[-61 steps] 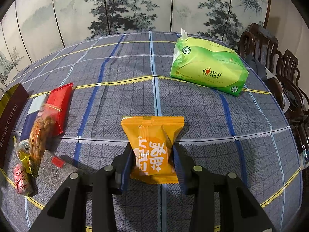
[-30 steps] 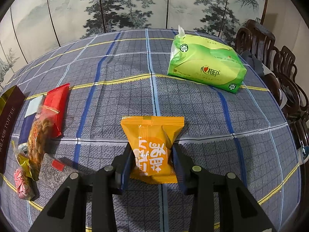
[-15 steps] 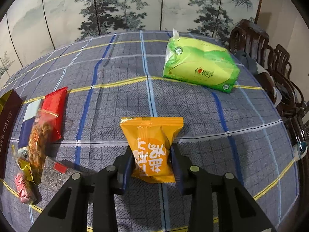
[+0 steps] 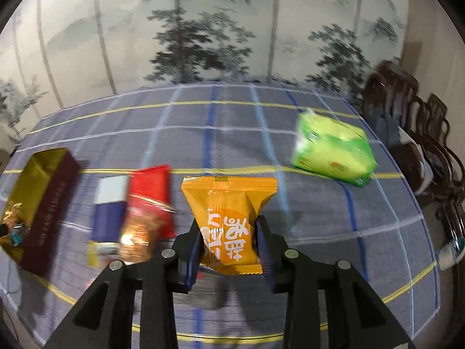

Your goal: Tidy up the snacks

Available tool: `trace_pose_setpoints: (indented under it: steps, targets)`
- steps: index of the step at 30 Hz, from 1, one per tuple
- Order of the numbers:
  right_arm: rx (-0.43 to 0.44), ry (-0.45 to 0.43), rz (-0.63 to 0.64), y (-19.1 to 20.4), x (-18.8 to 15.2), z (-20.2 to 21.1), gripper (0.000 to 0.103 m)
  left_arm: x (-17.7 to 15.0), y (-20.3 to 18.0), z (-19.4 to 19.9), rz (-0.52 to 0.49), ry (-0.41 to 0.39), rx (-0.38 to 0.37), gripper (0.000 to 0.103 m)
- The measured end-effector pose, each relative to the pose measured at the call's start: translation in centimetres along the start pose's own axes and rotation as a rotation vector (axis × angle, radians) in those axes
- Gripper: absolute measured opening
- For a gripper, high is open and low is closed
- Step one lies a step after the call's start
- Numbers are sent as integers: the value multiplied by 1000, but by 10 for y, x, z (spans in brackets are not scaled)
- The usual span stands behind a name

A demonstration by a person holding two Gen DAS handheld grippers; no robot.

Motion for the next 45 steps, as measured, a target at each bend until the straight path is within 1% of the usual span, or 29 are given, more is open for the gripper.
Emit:
trace_pose_setpoints:
  steps: [4, 7, 13, 17, 23, 32, 37, 41, 45]
  targets:
    - [75, -8, 58, 48, 5, 9, 34, -2, 5, 12, 17, -30, 30, 76]
    - [136, -14, 104, 88, 8, 16, 35, -4, 11, 18, 31, -42, 39, 76]
    - [218, -10, 186, 153, 8, 22, 34, -9, 31, 26, 67, -56, 70, 76]
    - [260, -3, 239, 191, 5, 25, 34, -15, 52, 32, 131, -62, 53, 78]
    - [313, 3, 319, 242, -2, 31, 34, -23, 83, 41, 214, -71, 63, 79]
    - [352, 37, 411, 293, -18, 22, 35, -36, 118, 47, 300, -67, 74, 81]
    - [358, 60, 452, 310, -29, 14, 34, -45, 133, 46, 334, -53, 91, 81]
    - [363, 77, 478, 323, -36, 8, 34, -51, 143, 45, 368, -44, 86, 81]
    - [361, 88, 495, 330, -40, 3, 34, -53, 146, 47, 373, -47, 88, 81]
Point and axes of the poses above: each gripper's, at about its wrist camera, not at the fingertips, and z roughly against the way its jaws point, y to its left, x to its top, the point moved 10 cm from there along -z, roughly the way its jaws point, and after that the axes turned 8 degrees about y, right-handed, at the moved point
